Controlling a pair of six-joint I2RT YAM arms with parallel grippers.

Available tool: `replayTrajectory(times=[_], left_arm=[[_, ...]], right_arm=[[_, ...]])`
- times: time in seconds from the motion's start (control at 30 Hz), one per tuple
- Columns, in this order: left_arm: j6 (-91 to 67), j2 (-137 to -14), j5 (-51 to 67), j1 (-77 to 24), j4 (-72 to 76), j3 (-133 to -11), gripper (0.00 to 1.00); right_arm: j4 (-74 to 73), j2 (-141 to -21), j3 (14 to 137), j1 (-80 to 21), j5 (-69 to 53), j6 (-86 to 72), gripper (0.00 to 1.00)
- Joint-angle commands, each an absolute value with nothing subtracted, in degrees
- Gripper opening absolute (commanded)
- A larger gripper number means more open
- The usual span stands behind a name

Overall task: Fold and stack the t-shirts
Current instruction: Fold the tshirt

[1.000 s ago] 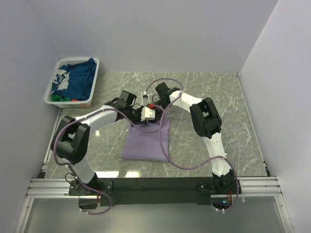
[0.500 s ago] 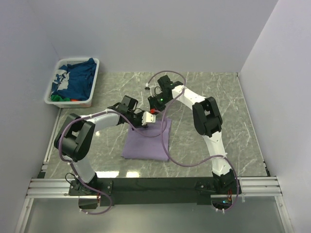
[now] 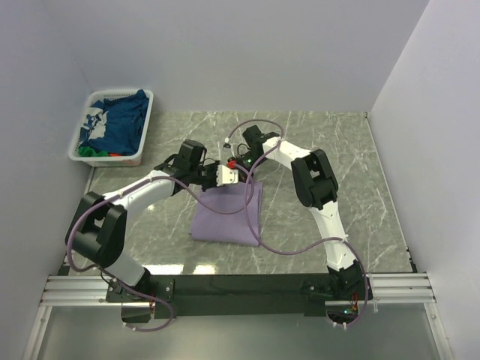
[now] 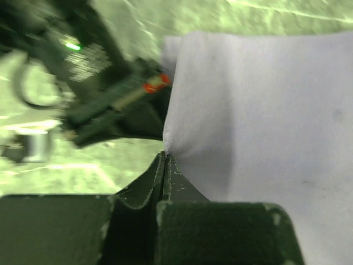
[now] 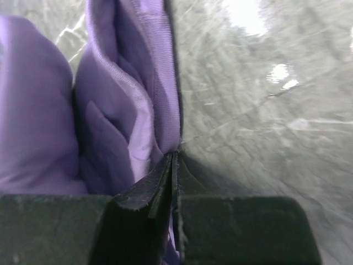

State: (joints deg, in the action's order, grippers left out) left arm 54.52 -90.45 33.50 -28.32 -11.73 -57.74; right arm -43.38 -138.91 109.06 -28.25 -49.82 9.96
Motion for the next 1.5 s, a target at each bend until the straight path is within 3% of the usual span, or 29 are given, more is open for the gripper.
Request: replayTrajectory(times=[0.0,0.43,0.6,0.77,1.17,1.47], left_arm=[[55.28,-86.93,32.17,-28.56,-5.89,-57.22,0.01],[58.01,-95.87,28.83,-27.77,10.01,-54.75,0.01],[57.13,-99.75,28.74,-27.51,10.37,-56.6,0.01],[57.57,-100.64,29.53,-27.42,11.86,-55.64,0.01],[57.22,-90.97,32.87,-27.51,19.33,-50.27,0.01],[59.23,-98.08,32.17,-27.6,20.57,-53.34,0.01]], right_arm=[[-45.79,-140.89,107.75,-28.74,-50.97,11.69,0.08],[-52.11,-141.33,116.18,-25.84,-49.32,14.67,0.08],[-53.0,-139.05,117.07,-24.44,-45.27,14.94,0.18],[-52.38,-137.72,118.03,-23.29,-42.01,15.03,0.19],[-53.17,-147.57,120.32,-23.47,-55.18,11.86,0.14],[-54.23,-145.99,120.76,-22.5,-54.85,11.87,0.14]])
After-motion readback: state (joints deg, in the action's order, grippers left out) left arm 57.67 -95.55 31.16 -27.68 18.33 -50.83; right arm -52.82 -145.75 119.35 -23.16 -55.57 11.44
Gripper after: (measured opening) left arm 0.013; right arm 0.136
